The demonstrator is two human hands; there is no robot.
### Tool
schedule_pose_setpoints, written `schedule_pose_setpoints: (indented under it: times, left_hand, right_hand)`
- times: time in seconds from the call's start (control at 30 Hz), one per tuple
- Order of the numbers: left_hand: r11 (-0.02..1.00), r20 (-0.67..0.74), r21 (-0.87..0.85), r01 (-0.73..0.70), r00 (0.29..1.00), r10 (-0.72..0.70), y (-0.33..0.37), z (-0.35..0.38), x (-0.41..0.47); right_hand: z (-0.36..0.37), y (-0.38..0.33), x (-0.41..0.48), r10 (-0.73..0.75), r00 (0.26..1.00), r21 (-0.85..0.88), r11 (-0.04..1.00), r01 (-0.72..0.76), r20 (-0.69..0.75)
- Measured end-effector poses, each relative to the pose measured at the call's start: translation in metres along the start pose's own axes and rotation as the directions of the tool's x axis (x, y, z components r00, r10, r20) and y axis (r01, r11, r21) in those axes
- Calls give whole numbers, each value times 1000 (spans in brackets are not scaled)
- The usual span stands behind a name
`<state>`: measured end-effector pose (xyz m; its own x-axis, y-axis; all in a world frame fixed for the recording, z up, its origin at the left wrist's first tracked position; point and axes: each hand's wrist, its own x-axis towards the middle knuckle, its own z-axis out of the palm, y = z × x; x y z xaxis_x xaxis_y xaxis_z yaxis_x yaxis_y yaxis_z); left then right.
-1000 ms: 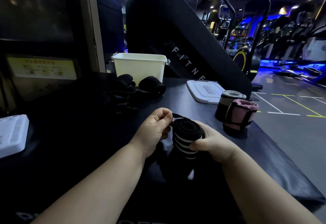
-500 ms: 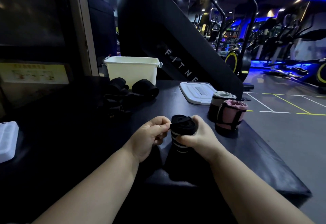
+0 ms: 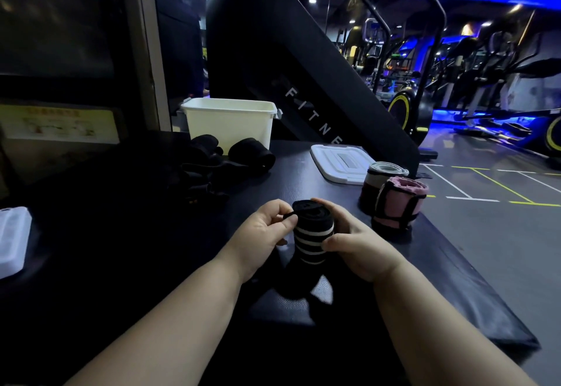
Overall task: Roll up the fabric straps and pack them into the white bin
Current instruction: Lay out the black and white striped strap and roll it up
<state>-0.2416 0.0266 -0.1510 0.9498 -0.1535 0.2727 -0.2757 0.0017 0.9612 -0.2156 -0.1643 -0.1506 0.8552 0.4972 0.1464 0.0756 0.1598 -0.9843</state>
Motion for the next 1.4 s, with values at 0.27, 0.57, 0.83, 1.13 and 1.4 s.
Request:
schedule_pose_setpoints:
  times: [0.27,0.57,0.83,1.13,1.4]
  left_hand:
    - [999,45,-7,-35,998,35,-4,-4,2]
    - [966,154,-254,-39,985,80,-1,-6,-1]
    - [991,29,-45,-123,992,124,-6,-2,2]
    - [997,-149,47,-67,986,74,-7,-2,5]
    - [979,-225,158,-127,961,161,-11,-2,7]
  right_hand:
    - [4,3,-2,-55,998,-186,981,50,-23]
    - [12,2,-3,-110,984,-239,968,74,-139]
    - [16,6,-2,-170,930,-270,959,81,-325]
    - [10,1,-4,-87,992,-37,996,84,-94]
    - [11,9,2,-110,982,-90,991,97,-153]
